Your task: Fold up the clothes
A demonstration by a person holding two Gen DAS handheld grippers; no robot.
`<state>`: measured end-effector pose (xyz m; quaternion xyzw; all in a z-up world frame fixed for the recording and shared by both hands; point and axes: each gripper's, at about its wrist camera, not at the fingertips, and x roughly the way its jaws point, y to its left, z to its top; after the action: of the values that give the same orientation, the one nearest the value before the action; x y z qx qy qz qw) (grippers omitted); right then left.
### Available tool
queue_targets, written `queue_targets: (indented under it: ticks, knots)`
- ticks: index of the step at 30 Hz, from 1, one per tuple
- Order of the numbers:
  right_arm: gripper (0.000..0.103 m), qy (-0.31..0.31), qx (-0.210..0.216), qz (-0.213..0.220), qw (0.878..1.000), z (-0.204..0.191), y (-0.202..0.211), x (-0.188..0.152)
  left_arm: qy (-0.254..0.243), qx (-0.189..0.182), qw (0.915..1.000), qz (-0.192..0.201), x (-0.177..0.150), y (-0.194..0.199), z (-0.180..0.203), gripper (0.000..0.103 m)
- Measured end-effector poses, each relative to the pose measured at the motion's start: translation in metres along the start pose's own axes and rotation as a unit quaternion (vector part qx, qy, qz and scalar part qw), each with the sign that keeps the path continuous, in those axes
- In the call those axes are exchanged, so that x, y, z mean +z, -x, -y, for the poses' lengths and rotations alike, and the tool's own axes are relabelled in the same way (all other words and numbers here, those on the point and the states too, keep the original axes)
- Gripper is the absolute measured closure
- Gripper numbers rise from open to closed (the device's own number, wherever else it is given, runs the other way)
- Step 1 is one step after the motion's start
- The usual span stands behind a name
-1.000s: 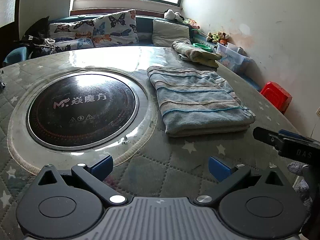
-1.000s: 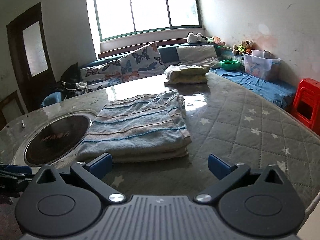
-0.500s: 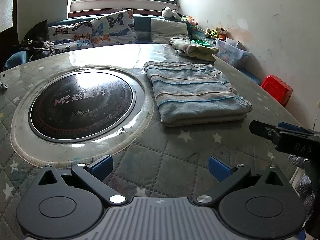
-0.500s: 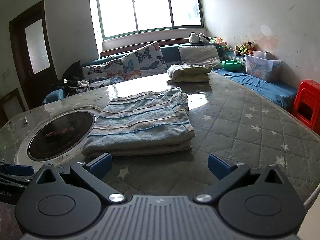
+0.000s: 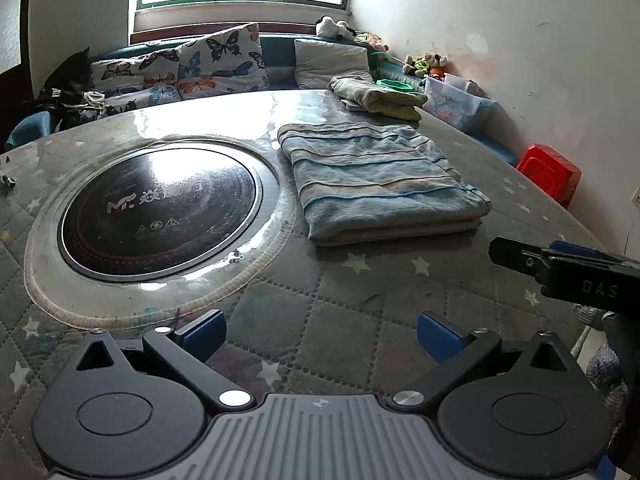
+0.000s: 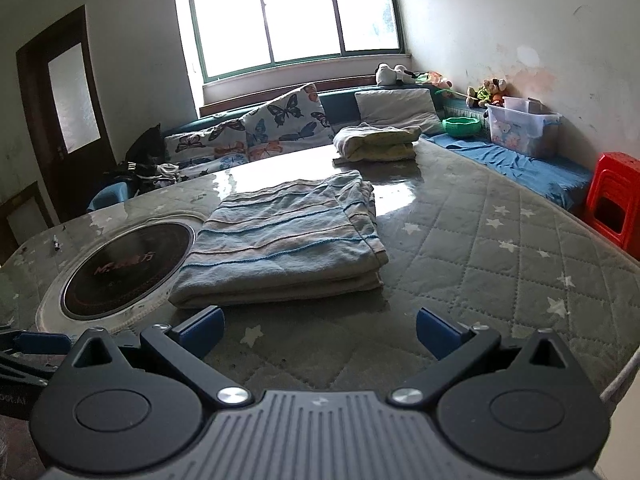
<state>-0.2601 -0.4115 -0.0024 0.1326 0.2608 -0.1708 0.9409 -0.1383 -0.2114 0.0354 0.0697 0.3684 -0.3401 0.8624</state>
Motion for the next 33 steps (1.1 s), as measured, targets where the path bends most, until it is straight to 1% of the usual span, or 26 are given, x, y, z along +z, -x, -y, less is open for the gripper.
queue_targets:
  ticks: [22, 33]
  knots:
    - [0.000, -0.004, 0.008, -0.007, 1.000, -0.004, -0.002, 0.000, -0.003, 0.000, 1.0000, -0.008, 0.000, -0.006, 0.001, 0.000]
    - [0.000, -0.010, 0.008, -0.023, 1.000, -0.003, -0.014, -0.001, 0.004, 0.003, 0.9998, -0.018, 0.003, -0.016, -0.003, 0.000]
